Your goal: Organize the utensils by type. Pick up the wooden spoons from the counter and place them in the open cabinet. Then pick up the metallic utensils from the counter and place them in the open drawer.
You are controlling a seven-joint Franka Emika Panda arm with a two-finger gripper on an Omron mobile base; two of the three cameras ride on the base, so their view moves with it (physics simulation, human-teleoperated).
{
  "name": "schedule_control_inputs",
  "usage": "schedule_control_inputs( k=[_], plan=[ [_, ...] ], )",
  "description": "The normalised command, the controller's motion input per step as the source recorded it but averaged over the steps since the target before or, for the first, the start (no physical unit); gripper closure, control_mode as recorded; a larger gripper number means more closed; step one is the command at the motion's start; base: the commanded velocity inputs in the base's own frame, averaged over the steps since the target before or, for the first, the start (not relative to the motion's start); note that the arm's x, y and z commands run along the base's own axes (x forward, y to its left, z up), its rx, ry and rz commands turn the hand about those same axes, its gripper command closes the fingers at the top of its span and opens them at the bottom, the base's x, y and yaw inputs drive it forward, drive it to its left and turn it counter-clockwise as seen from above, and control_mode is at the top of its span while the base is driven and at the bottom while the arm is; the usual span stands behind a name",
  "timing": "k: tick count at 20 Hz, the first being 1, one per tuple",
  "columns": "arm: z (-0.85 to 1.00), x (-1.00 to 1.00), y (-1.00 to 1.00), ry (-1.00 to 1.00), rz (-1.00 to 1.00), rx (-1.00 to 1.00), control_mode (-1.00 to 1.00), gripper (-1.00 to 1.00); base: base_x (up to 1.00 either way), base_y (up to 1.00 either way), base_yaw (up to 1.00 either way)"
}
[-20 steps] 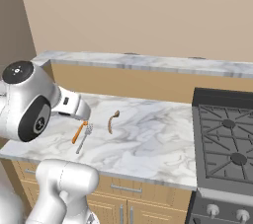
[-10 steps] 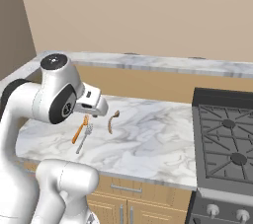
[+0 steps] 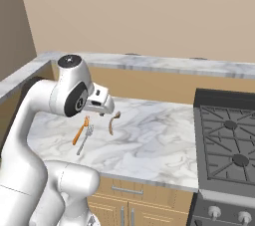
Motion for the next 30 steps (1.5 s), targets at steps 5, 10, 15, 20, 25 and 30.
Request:
schedule_control_inputs(
  k=[5,10,15,20,25,30],
  plan=[
    [-0.50,0.24,0.08,0.00,0.06,-0.02,-1.00,-1.00,0.00,0.00,0.00],
    [-0.27,0.29,0.21,0.00,0.05,-0.02,-1.00,-1.00,0.00,0.00,0.00],
    [-0.13,0.36,0.09,-0.02,0.04,0.00,-1.00,-1.00,0.00,0.00,0.00],
    [-0.18,0.42,0.00,-0.02,0.03,0.00,-1.00,-1.00,0.00,0.00,0.00],
    [-0.31,0.40,0.00,-0.01,0.02,0.00,-1.00,-1.00,0.00,0.00,0.00],
    [-0.39,0.36,0.00,0.00,0.01,0.00,-1.00,-1.00,0.00,0.00,0.00]
  ],
)
